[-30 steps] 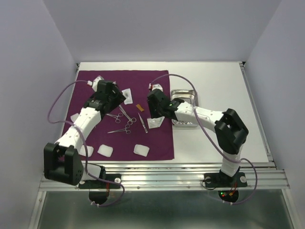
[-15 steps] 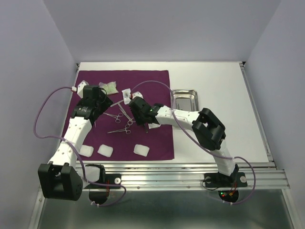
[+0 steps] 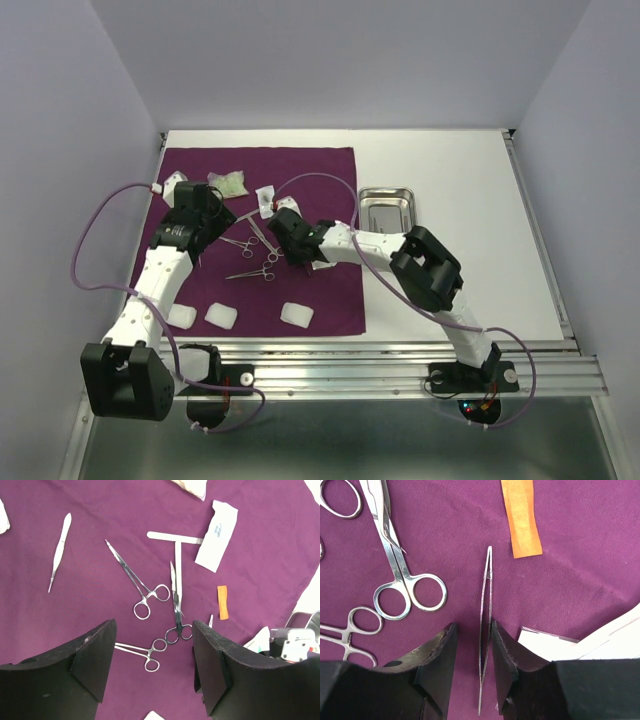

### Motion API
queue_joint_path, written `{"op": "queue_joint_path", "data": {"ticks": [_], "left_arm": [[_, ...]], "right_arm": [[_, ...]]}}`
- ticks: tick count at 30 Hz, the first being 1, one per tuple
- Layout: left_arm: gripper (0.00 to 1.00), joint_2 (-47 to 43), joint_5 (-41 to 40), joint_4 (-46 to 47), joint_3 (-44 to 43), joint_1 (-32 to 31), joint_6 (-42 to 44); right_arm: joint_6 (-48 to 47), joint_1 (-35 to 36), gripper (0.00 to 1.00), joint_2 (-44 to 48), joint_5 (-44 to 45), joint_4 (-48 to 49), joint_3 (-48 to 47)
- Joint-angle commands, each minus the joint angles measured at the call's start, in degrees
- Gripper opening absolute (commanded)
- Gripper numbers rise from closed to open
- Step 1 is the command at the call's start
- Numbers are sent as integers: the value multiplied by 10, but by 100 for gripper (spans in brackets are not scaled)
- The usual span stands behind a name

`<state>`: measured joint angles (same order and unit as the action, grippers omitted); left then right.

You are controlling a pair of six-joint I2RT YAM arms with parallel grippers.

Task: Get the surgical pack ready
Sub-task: Pick up the medical item from the surgical kit, then place the medical item in the container.

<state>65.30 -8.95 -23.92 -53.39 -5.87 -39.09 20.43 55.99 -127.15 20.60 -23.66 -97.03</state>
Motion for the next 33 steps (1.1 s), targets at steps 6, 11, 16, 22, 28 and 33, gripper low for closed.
{"op": "queue_joint_path", "data": {"ticks": [6, 11, 16, 22, 28, 33], "left_arm": [[72, -18, 10, 10, 7, 4, 16], [72, -18, 12, 10, 7, 4, 19], [72, -18, 9, 8, 9, 5, 19], [72, -16, 0, 1, -2, 9, 26], [72, -17, 18, 8, 2, 13, 31], [72, -13, 27, 17, 8, 15, 31]], "right_arm": [[12, 5, 27, 15, 26, -5, -15], [15, 5, 11, 55, 28, 5, -11], [12, 5, 10, 103, 50, 16, -3], [2, 5, 11, 150, 127, 17, 19], [8, -53, 12, 233, 166, 16, 98], [22, -141, 13, 291, 146, 23, 187]]}}
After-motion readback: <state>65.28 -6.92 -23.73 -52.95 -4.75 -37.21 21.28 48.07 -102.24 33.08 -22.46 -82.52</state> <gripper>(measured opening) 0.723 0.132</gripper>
